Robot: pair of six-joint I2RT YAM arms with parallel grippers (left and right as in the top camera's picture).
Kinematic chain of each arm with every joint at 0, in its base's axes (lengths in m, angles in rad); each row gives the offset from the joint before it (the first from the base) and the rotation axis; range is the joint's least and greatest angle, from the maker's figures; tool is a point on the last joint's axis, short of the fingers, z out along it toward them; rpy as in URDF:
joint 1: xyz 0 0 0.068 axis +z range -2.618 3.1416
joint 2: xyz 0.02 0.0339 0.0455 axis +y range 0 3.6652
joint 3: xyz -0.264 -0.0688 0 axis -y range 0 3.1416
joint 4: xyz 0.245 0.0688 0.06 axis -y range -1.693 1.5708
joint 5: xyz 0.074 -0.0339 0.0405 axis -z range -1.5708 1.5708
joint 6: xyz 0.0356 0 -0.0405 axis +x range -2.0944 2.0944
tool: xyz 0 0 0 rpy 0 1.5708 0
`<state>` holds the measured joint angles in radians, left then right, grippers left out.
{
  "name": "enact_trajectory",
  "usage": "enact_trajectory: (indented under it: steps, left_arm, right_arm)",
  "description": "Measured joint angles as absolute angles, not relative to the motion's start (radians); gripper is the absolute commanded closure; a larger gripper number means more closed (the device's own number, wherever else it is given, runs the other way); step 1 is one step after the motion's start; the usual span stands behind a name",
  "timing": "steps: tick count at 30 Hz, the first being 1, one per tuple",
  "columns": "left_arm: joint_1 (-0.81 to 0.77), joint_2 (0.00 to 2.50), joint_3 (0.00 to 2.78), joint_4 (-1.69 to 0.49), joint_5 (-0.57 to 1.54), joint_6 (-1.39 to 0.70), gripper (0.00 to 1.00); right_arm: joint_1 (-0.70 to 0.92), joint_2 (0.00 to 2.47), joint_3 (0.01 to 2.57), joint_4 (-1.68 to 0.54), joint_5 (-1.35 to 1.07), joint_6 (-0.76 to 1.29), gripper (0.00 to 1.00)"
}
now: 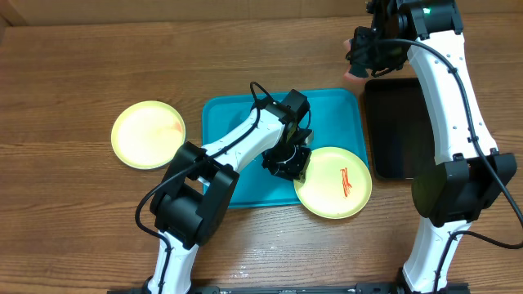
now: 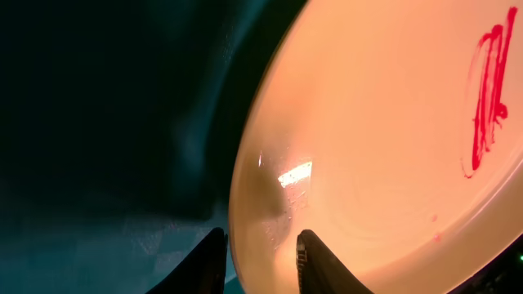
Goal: Clean dirty plates on tray and stack at the side
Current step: 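Move left gripper to second yellow plate rim and pull it center, then scrub the second yellow plate with the sponge in the right gripper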
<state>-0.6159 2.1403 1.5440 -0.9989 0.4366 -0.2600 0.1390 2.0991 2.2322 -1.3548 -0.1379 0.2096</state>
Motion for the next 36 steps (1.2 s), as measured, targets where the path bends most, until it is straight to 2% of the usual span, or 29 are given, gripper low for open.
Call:
enact_trajectory:
  steps: [3, 7, 14, 19, 27, 36]
  left_arm:
    - [-0.616, 2.14, 1.544, -0.999, 0.429, -0.264, 0.81]
    - [-0.616, 2.14, 1.544, -0.999, 0.427, -0.27, 0.96]
    - [-0.601, 2.14, 1.547, -1.023, 0.429, -0.294, 0.96]
    - [-0.517, 2.14, 1.566, -1.043, 0.418, -0.313, 0.96]
    - [-0.377, 2.116, 1.57, -1.012, 0.235, -0.393, 0.96]
    - [-0.36, 2.115, 1.571, -1.017, 0.115, -0.466, 0.96]
  right_arm:
    - [0.139, 2.099, 2.232, -1.355, -0.138, 0.21, 0.96]
    - [0.139, 2.099, 2.232, -1.355, -0.138, 0.21, 0.96]
    - [0.139, 2.099, 2.232, -1.355, -0.138, 0.21, 0.96]
    - [0.139, 2.099, 2.232, -1.355, -0.143, 0.21, 0.96]
    - [0.152, 2.099, 2.232, -1.348, -0.179, 0.209, 0.96]
    - [0.247, 2.099, 2.185, -1.299, -0.181, 0.21, 0.96]
